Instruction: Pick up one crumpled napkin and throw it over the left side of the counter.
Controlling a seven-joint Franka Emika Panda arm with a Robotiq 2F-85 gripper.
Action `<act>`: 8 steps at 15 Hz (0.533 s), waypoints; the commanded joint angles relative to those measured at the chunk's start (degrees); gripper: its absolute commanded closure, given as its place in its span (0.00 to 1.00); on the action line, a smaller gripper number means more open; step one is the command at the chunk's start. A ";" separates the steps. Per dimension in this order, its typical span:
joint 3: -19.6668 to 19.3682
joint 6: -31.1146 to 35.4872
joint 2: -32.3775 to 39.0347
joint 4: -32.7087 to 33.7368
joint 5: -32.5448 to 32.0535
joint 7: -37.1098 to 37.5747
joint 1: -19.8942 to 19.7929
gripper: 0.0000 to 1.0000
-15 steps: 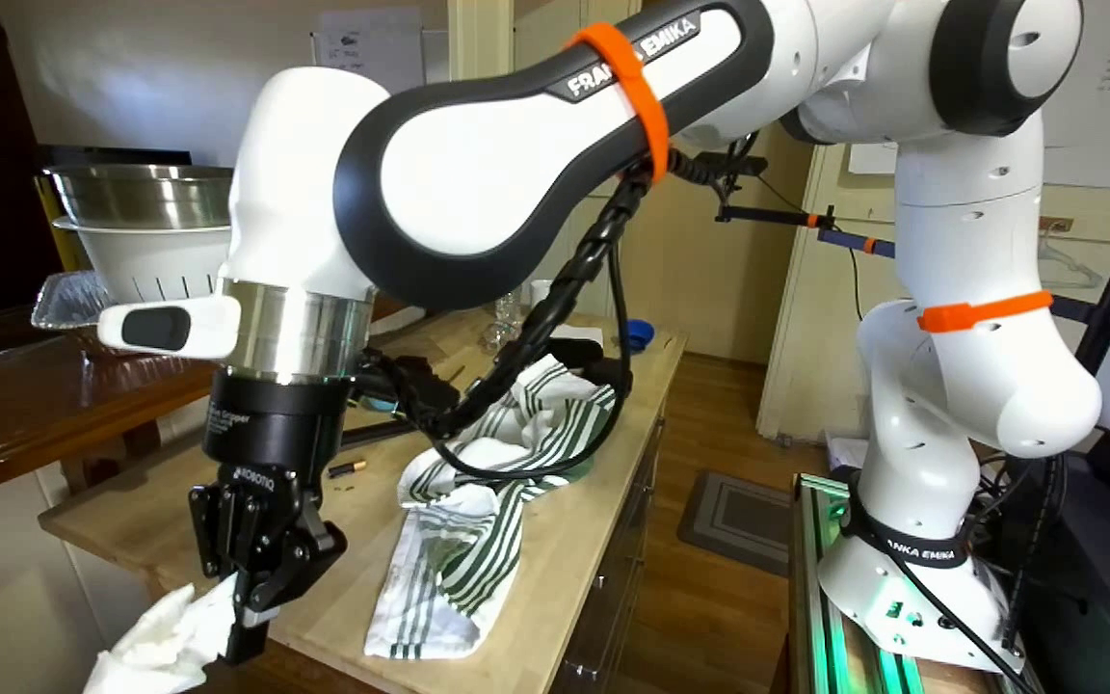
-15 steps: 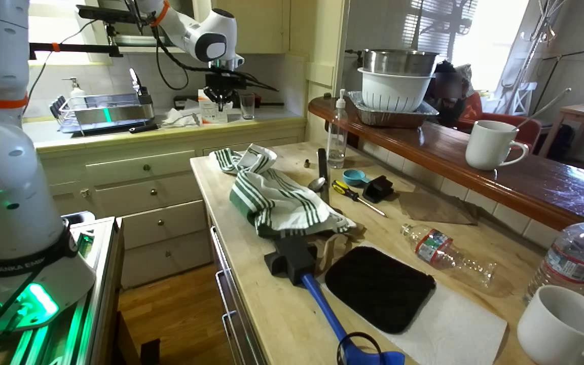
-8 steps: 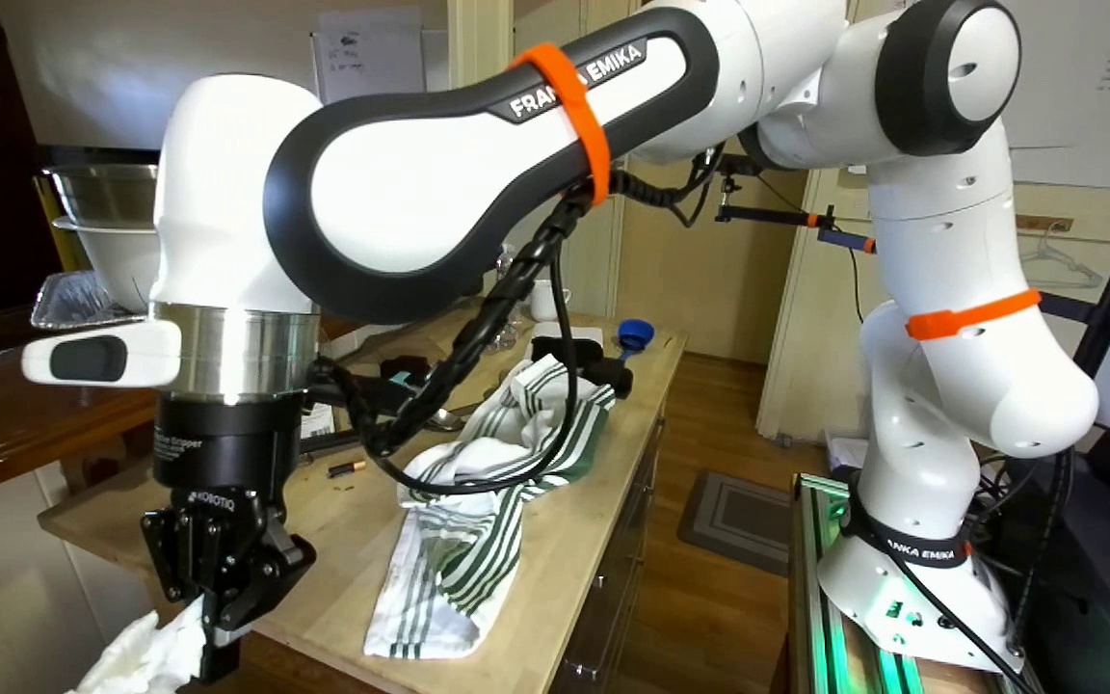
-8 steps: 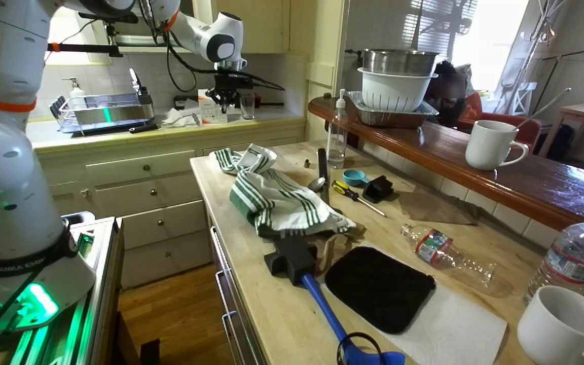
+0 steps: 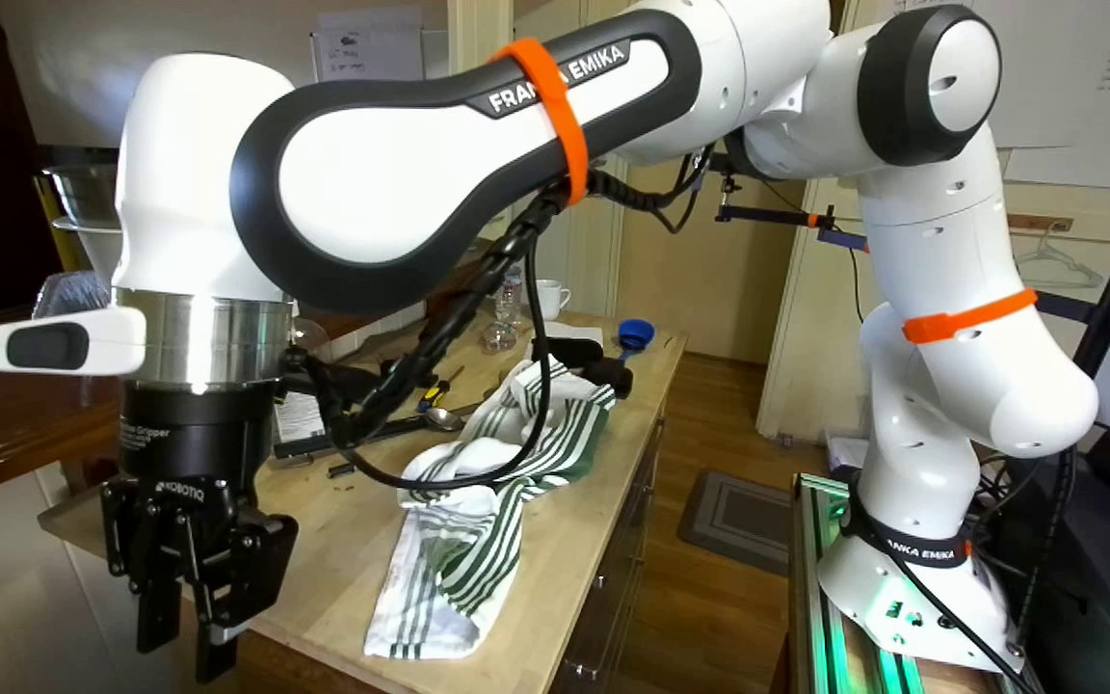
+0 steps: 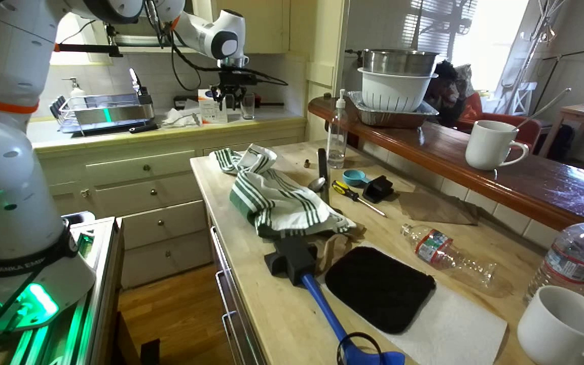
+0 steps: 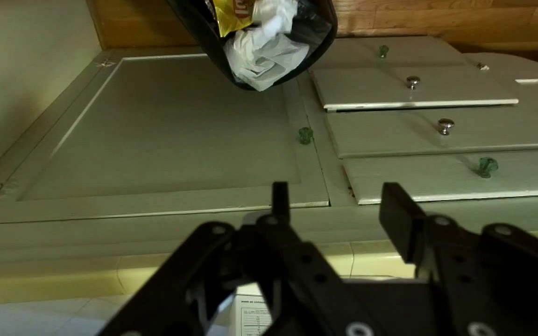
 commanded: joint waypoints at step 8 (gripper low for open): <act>0.27 -16.11 -11.12 1.59 -1.56 15.49 -0.25 0.00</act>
